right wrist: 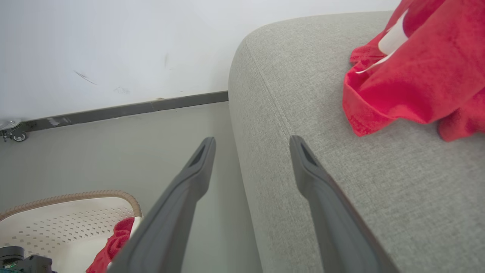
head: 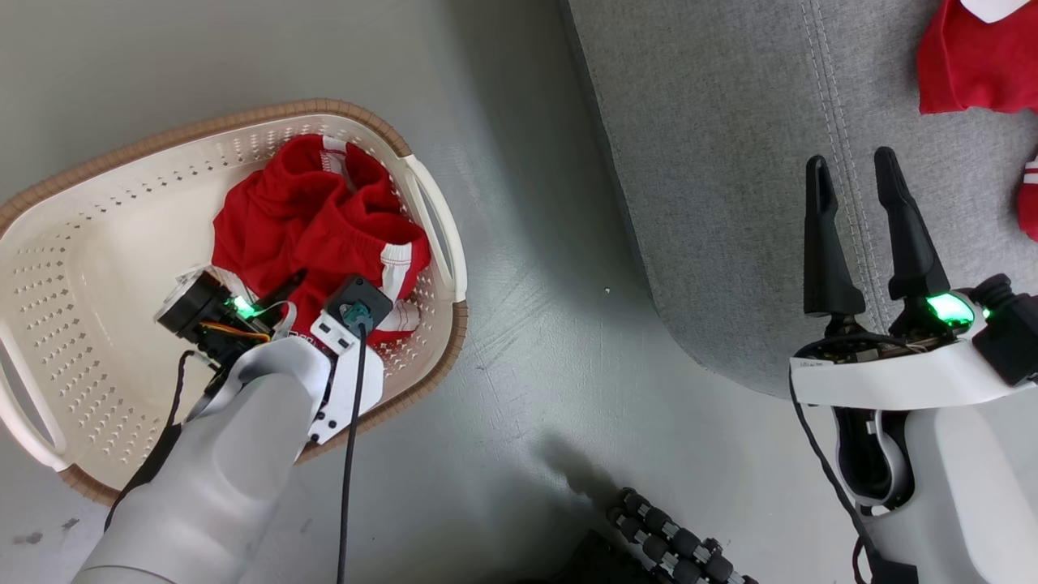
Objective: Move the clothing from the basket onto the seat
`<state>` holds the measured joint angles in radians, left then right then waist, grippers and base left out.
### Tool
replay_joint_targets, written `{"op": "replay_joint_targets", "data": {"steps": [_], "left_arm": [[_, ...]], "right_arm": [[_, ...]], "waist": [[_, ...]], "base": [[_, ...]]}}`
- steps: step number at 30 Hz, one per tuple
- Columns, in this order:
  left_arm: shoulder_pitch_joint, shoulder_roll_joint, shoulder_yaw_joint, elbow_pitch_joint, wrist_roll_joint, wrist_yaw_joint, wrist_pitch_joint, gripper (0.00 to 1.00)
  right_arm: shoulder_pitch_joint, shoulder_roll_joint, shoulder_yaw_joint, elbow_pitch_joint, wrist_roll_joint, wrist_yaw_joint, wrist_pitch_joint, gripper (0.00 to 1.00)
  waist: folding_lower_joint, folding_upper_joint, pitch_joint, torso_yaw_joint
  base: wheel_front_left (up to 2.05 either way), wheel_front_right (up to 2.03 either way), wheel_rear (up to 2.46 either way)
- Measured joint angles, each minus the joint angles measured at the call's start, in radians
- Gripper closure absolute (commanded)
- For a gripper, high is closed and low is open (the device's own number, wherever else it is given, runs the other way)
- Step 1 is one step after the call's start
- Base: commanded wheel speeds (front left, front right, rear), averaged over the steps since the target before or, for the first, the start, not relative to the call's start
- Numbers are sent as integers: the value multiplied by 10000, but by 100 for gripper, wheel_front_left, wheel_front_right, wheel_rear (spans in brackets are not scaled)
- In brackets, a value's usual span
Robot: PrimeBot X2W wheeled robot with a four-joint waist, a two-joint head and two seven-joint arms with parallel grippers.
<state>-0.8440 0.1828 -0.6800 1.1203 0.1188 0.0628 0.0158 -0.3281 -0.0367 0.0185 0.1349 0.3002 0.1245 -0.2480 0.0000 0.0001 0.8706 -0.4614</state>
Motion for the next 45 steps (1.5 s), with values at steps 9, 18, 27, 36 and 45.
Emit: {"op": "replay_joint_targets", "data": {"steps": [9,18,27,36,45], "left_arm": [[-69,-347,100,115,-219,-63,-449,56],[-214,-470,100,134,-284,-188,-800,100],[-233,-247,382,192,-481,12,-1227,100],[-363,-174,846,-84,-853,422,-1925,100],[-430,-190,1425,-748,-1350,803,-2522,100]], "right_arm": [[51,0,23,-71,0,0,0,0],[48,0,150,-71,2,0,-2,0],[-62,0,345,-38,2,0,-4,0],[-496,-2,589,44,6,0,-13,0],[-669,-4,550,293,-100,0,-15,0]], "waist": [[0,0,27,21],[0,0,-7,23],[0,0,-102,6],[0,-1,-224,118],[0,0,-482,352]], "base": [[0,0,0],[0,0,0],[0,0,0],[0,0,0],[0,0,0]]}}
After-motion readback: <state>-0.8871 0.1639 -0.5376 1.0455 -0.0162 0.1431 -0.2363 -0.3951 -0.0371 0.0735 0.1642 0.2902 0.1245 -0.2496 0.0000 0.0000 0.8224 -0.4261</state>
